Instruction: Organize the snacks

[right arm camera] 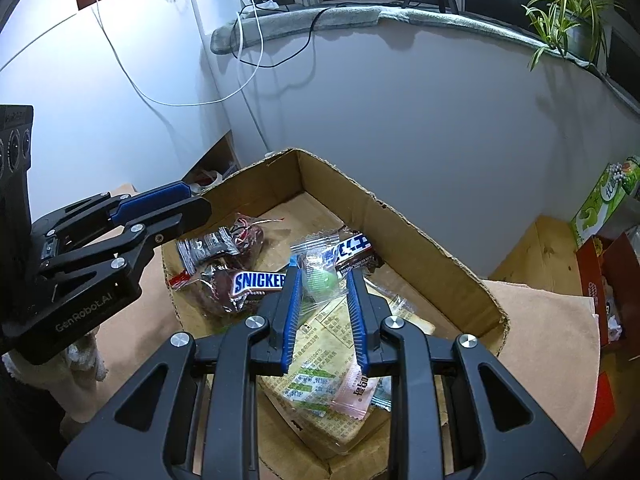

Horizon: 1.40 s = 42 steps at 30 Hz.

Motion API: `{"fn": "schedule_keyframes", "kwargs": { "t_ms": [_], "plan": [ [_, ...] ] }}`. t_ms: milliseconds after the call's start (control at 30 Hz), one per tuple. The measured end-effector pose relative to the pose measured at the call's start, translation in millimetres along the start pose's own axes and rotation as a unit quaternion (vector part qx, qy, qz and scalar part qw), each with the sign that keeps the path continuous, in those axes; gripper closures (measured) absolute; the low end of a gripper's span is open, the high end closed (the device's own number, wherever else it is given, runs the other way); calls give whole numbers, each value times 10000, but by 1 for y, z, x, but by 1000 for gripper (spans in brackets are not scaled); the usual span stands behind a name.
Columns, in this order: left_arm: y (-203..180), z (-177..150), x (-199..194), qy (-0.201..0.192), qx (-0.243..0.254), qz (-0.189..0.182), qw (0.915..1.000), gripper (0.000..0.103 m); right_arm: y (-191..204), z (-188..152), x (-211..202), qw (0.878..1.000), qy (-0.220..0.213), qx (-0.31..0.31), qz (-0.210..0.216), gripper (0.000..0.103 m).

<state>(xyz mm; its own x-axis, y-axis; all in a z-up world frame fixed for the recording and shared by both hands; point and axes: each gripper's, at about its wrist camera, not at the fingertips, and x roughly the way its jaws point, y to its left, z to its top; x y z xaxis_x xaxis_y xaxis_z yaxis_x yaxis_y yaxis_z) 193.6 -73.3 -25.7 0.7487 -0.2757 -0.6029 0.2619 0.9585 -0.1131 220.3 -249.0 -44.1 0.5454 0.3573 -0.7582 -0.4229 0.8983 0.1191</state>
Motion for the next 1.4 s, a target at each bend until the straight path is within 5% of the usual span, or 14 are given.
{"fn": "schedule_keyframes", "kwargs": {
  "t_ms": [67, 200, 300, 433, 967, 1400],
  "plan": [
    [-1, 0, -1, 1, 12, 28, 10000, 77, 0, -1, -1, 10000, -6, -6, -39, 78],
    [-2, 2, -4, -19, -6, 84, 10000, 63, 0, -3, -6, 9999, -68, 5, -152, 44],
    [-4, 3, -7, -12, 30, 94, 10000, 62, 0, -3, -13, 9996, -133, -12, -232, 41],
    [-6, 4, -13, -52, 53, 118, 9999, 57, 0, -3, -22, 9991, -227, -14, -356, 25],
    [-11, 6, -32, -140, 34, 296, 9995, 26, 4, -8, -46, 9973, -410, -62, -599, 16],
    [-18, 8, -44, -190, 83, 362, 9991, 25, 6, -11, -60, 9965, -504, -74, -667, 16]
  ]
}}
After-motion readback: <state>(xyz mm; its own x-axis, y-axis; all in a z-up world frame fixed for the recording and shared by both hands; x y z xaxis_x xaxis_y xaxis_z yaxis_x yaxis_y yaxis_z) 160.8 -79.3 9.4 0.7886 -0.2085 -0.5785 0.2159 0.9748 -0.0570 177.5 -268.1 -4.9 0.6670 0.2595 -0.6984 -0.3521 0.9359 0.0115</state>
